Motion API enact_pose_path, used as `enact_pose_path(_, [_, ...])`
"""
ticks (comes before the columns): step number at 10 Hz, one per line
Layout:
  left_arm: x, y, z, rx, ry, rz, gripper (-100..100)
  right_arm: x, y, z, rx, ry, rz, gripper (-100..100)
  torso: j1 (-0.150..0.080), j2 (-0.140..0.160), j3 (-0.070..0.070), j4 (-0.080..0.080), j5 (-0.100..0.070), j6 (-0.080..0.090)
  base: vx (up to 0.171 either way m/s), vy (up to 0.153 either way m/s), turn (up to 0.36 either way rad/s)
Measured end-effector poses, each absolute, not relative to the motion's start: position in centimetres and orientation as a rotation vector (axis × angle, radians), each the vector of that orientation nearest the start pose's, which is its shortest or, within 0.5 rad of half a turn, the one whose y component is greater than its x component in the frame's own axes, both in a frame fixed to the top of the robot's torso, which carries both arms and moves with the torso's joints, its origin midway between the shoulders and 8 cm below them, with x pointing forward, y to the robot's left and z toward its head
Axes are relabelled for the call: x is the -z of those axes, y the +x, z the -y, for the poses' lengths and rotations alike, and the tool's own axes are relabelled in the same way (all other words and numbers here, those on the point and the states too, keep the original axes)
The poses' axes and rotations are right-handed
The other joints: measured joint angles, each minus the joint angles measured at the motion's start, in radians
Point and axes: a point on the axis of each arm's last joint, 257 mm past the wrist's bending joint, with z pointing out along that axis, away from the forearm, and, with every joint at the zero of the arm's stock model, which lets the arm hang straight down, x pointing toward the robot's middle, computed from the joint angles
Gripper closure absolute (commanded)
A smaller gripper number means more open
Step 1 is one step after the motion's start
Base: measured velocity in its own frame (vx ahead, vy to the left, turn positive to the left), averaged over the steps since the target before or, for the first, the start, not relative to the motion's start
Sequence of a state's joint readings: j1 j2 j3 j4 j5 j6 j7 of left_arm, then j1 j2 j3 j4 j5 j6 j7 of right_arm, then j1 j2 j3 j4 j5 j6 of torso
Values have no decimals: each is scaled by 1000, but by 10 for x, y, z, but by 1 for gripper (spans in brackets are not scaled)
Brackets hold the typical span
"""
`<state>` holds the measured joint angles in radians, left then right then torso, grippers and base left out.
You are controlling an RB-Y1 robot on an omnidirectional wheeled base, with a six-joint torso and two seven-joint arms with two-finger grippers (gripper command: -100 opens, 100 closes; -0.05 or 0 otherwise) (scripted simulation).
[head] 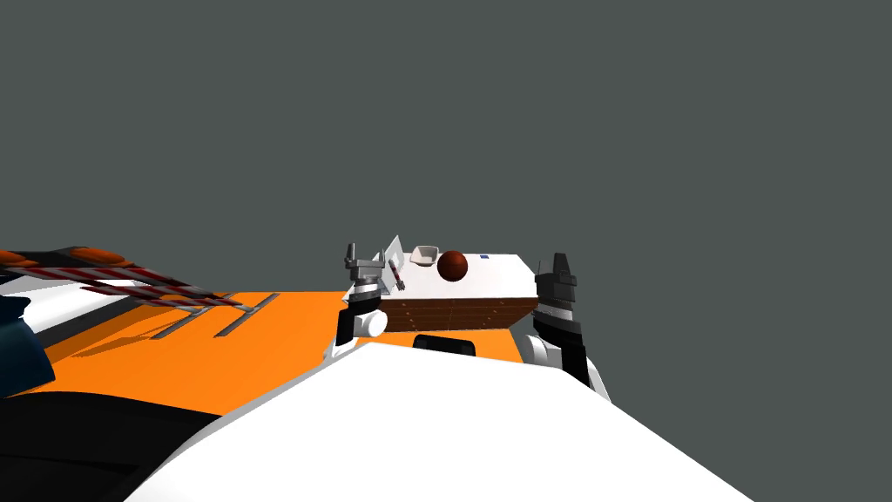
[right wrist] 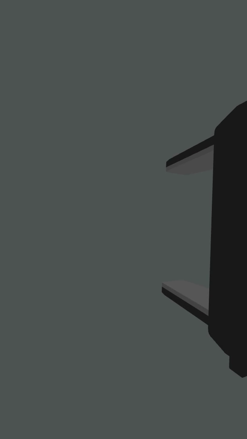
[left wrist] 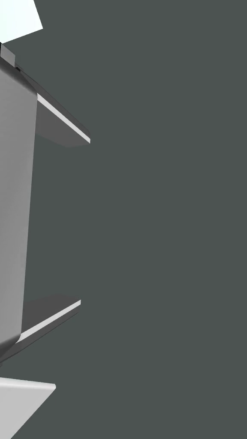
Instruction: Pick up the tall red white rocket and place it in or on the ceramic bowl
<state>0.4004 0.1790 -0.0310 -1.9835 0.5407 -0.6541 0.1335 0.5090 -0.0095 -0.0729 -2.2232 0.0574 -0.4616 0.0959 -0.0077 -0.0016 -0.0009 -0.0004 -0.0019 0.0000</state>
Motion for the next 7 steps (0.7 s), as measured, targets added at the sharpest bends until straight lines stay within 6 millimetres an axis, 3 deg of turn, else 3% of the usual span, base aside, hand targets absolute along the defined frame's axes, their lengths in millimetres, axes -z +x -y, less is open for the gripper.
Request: enact_pose_path(7, [119, 395, -384, 1802, -1270, -157, -100, 11, 356, 304, -1077, 649, -743, 0, 1, 1, 0, 0, 0, 0, 14, -107, 10])
